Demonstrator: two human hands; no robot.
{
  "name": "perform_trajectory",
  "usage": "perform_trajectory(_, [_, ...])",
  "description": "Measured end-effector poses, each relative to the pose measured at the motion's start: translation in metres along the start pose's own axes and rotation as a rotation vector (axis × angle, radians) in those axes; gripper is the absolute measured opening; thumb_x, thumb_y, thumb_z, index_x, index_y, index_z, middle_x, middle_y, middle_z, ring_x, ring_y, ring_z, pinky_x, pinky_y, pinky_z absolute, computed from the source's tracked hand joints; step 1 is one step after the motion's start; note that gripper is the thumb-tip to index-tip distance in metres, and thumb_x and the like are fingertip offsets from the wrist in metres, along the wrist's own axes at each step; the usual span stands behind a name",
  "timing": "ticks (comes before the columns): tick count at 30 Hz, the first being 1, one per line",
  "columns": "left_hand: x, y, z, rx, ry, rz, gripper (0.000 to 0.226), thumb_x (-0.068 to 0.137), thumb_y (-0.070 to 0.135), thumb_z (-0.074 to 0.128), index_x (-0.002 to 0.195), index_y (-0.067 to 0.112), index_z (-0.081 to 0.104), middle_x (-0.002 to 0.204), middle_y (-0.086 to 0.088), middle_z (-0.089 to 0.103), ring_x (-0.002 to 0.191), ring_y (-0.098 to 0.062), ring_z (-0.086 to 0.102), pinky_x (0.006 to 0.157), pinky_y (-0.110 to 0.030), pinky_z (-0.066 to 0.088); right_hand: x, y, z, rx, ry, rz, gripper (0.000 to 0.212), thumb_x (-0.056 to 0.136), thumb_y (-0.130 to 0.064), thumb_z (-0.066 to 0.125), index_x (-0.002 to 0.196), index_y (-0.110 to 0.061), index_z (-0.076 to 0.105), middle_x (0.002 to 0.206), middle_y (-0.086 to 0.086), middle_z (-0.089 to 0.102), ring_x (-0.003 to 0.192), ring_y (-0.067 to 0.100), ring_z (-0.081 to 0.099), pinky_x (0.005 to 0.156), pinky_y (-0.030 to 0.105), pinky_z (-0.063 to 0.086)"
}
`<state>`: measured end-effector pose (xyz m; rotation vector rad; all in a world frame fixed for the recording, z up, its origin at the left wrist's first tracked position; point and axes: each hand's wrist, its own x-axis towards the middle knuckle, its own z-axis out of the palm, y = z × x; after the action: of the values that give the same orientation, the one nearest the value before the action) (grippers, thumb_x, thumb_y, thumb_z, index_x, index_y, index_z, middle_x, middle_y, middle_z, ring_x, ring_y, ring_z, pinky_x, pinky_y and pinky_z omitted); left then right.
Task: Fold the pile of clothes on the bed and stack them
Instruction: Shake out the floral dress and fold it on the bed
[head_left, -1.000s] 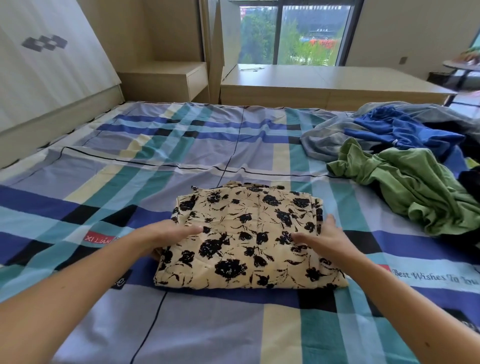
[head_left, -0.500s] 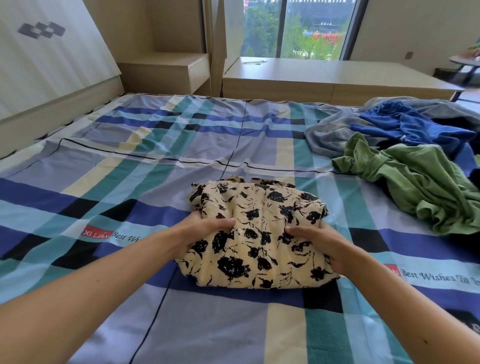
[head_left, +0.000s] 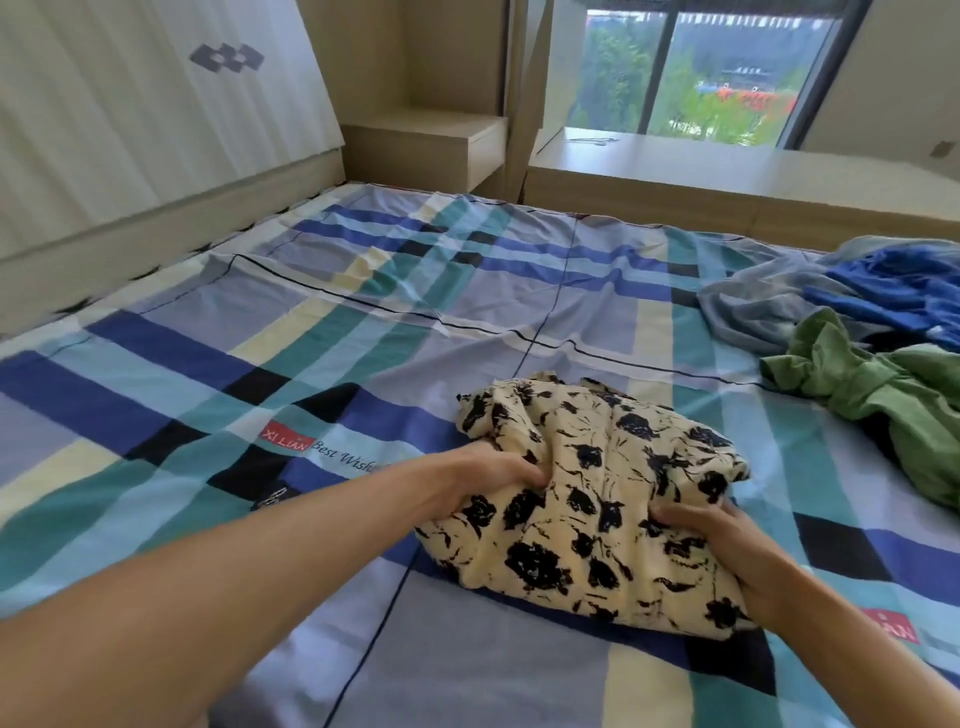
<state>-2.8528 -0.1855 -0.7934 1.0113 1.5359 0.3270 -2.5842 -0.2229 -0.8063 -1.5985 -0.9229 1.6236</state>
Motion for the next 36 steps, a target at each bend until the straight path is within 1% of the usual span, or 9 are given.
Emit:
perform_trajectory(9, [-0.043, 0.003, -0.065, 0.05, -0.098, 0.099, 0.06, 0.082, 0.042, 0.072, 0.136, 0.018, 0.059, 0.14, -0.005, 0.057, 0.13, -0.028, 0.051, 0.106, -0.052, 0.044, -0.032, -0.036, 0.079, -0.075, -0.06, -0.035, 0.081, 0.053, -0.02, 0.089, 0.125, -0.011, 0.053, 0.096, 0.028, 0.073, 0.076, 0.044, 0.073, 0.074, 0.071, 0.054])
perform_trajectory(10, [-0.052, 0.003, -0.083, 0.087, -0.039, 0.112, 0.058, 0.086, 0.042, 0.07, 0.137, 0.02, 0.056, 0.143, 0.0, 0.051, 0.132, -0.023, 0.045, 0.083, -0.04, 0.034, -0.031, -0.041, 0.095, -0.04, -0.083, -0.066, 0.071, 0.058, -0.016, 0.083, 0.123, -0.01, 0.056, 0.091, 0.025, 0.074, 0.068, 0.042, 0.073, 0.065, 0.067, 0.056])
perform_trajectory(12, [-0.068, 0.003, -0.125, 0.104, 0.054, 0.136, 0.042, 0.094, 0.037, 0.061, 0.132, 0.02, 0.058, 0.126, 0.007, 0.052, 0.11, -0.01, 0.051, 0.081, -0.015, 0.034, -0.025, -0.053, 0.135, 0.031, -0.111, -0.135, 0.065, 0.061, -0.014, 0.077, 0.122, -0.011, 0.056, 0.089, 0.021, 0.076, 0.065, 0.035, 0.074, 0.054, 0.052, 0.06])
perform_trajectory(15, [-0.092, -0.002, -0.208, 0.046, 0.184, 0.172, 0.023, 0.091, 0.029, 0.064, 0.109, 0.015, 0.067, 0.1, 0.003, 0.068, 0.078, -0.009, 0.066, 0.067, -0.021, 0.052, -0.003, -0.069, 0.208, 0.142, -0.206, -0.222, 0.066, 0.064, -0.013, 0.081, 0.125, -0.013, 0.054, 0.099, 0.019, 0.075, 0.074, 0.032, 0.076, 0.057, 0.046, 0.061])
perform_trajectory(21, [-0.101, -0.052, -0.34, -0.073, 0.325, -0.013, 0.071, 0.063, 0.028, 0.084, 0.127, 0.005, 0.064, 0.121, -0.024, 0.068, 0.114, -0.043, 0.064, 0.104, -0.059, 0.046, 0.032, -0.057, 0.352, 0.315, -0.319, -0.195, 0.047, 0.079, -0.009, 0.08, 0.114, -0.025, 0.053, 0.107, 0.009, 0.074, 0.092, 0.034, 0.074, 0.079, 0.059, 0.059])
perform_trajectory(28, [-0.052, -0.148, -0.359, 0.09, 0.463, -0.176, 0.063, 0.055, 0.038, 0.085, 0.111, 0.013, 0.071, 0.121, -0.015, 0.069, 0.105, -0.028, 0.065, 0.085, -0.036, 0.052, 0.052, 0.023, 0.393, 0.143, -0.201, -0.119, 0.072, 0.075, -0.02, 0.086, 0.134, -0.024, 0.044, 0.122, 0.002, 0.068, 0.108, 0.027, 0.068, 0.097, 0.055, 0.054])
perform_trajectory(31, [-0.047, -0.144, -0.375, 0.167, 0.526, -0.251, 0.084, 0.057, 0.05, 0.089, 0.128, 0.015, 0.058, 0.146, -0.016, 0.049, 0.131, -0.034, 0.048, 0.109, -0.044, 0.039, 0.055, 0.001, 0.376, 0.044, -0.065, -0.177, 0.086, 0.075, -0.026, 0.086, 0.142, -0.026, 0.032, 0.136, 0.007, 0.055, 0.121, 0.03, 0.058, 0.104, 0.056, 0.047])
perform_trajectory(34, [-0.054, -0.118, -0.385, 0.597, 0.907, -0.327, 0.122, 0.064, 0.062, 0.083, 0.153, 0.006, 0.02, 0.152, -0.02, 0.039, 0.135, -0.039, 0.042, 0.106, -0.049, 0.038, 0.04, -0.036, 0.363, -0.203, 0.198, -0.498, 0.104, 0.081, -0.032, 0.081, 0.157, -0.021, 0.01, 0.155, 0.006, 0.023, 0.144, 0.028, 0.029, 0.12, 0.051, 0.026])
perform_trajectory(36, [-0.054, -0.099, -0.371, 0.906, 1.122, -0.03, 0.097, 0.076, 0.061, 0.072, 0.148, 0.013, 0.027, 0.146, -0.015, 0.045, 0.131, -0.037, 0.045, 0.106, -0.051, 0.038, 0.029, -0.052, 0.375, -0.35, 0.211, -0.79, 0.098, 0.086, -0.036, 0.075, 0.158, -0.021, 0.01, 0.155, 0.001, 0.02, 0.146, 0.024, 0.023, 0.123, 0.049, 0.019])
